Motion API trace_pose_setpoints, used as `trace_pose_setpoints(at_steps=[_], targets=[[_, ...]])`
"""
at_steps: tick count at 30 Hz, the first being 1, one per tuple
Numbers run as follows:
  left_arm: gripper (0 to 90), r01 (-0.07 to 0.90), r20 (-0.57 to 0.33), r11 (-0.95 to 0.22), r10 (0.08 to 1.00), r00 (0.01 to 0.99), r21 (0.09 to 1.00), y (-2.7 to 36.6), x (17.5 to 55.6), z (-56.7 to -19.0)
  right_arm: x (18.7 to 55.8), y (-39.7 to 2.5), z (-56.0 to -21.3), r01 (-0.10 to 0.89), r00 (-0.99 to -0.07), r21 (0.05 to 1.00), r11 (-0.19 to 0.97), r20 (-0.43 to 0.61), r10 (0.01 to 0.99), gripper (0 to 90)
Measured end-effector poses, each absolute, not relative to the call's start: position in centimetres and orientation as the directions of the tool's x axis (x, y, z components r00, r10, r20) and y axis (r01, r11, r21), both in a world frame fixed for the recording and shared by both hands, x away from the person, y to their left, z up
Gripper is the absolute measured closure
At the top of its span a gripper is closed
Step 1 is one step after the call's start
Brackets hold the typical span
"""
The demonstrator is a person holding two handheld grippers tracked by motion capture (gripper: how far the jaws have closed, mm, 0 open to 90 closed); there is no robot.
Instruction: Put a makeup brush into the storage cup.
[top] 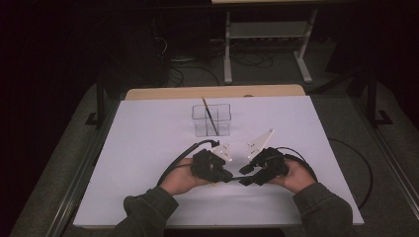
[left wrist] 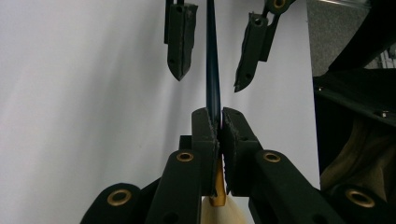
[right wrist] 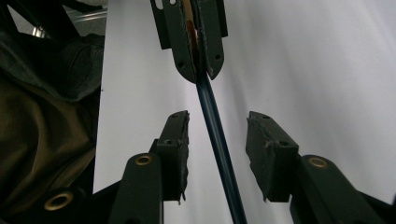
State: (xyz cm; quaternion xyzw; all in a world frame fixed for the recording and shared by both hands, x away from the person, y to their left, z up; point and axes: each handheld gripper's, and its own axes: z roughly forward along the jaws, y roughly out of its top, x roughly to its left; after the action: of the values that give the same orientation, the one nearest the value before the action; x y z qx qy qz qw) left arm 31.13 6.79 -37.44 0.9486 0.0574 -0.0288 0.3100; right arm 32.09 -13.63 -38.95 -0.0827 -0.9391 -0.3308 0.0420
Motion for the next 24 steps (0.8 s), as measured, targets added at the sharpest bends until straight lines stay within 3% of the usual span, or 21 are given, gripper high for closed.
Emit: trace_pose_setpoints(at_steps=[24], targets=[[84.0, 0.108, -0.124, -0.805, 0.043, 0.991, 0.583, 6.7, 30.9, -37.6, 32.0, -12.3, -39.7, 0.149, -0.979, 0.592, 0.792, 0.203, 0.033, 81.4]])
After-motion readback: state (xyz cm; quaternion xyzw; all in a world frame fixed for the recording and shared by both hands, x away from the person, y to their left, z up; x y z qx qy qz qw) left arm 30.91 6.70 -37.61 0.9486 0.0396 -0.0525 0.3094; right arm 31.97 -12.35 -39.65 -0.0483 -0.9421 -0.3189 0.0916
